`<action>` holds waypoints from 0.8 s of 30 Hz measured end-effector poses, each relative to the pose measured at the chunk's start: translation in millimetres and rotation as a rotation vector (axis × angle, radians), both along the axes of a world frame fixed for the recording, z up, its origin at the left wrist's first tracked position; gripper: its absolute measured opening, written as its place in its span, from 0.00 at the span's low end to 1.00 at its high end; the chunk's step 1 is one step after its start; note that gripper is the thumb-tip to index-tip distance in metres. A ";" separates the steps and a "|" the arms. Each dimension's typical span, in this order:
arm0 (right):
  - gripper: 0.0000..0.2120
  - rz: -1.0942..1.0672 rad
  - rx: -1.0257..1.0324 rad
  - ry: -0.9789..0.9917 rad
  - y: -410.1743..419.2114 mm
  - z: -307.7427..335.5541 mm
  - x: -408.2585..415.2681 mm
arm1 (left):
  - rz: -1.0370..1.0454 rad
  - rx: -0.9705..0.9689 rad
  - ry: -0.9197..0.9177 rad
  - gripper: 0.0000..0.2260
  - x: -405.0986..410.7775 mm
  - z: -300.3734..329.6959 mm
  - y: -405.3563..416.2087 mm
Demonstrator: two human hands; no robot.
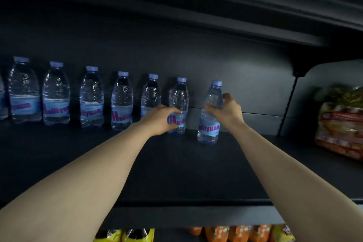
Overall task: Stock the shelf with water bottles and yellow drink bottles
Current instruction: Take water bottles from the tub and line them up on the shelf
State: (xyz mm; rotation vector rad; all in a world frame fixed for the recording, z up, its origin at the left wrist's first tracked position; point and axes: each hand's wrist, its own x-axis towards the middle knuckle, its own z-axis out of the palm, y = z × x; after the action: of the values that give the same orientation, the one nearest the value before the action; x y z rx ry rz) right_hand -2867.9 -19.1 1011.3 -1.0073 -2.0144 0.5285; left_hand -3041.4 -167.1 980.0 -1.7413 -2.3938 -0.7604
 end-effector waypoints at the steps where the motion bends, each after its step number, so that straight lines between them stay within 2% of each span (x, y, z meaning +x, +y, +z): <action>1: 0.25 0.004 -0.001 0.000 7.1 -2.8 -2.7 | 0.002 -0.003 0.016 0.24 -1.8 -2.1 5.5; 14: 0.26 0.119 -0.031 0.006 52.0 -16.9 -40.4 | 0.000 -0.141 0.099 0.30 -2.8 -17.1 26.0; 18: 0.33 0.068 0.053 -0.072 50.8 -25.3 -39.6 | -0.005 -0.139 0.096 0.31 -3.2 -19.2 26.6; 24: 0.28 0.022 0.078 -0.058 48.8 -35.2 -39.4 | -0.008 -0.108 0.090 0.32 -4.3 -25.8 27.5</action>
State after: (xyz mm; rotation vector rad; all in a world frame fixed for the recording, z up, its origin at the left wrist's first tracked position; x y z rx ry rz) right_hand -2907.3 29.7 976.1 -0.9644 -2.0834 0.4333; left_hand -3045.7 -139.5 954.2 -1.7846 -2.4108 -0.5508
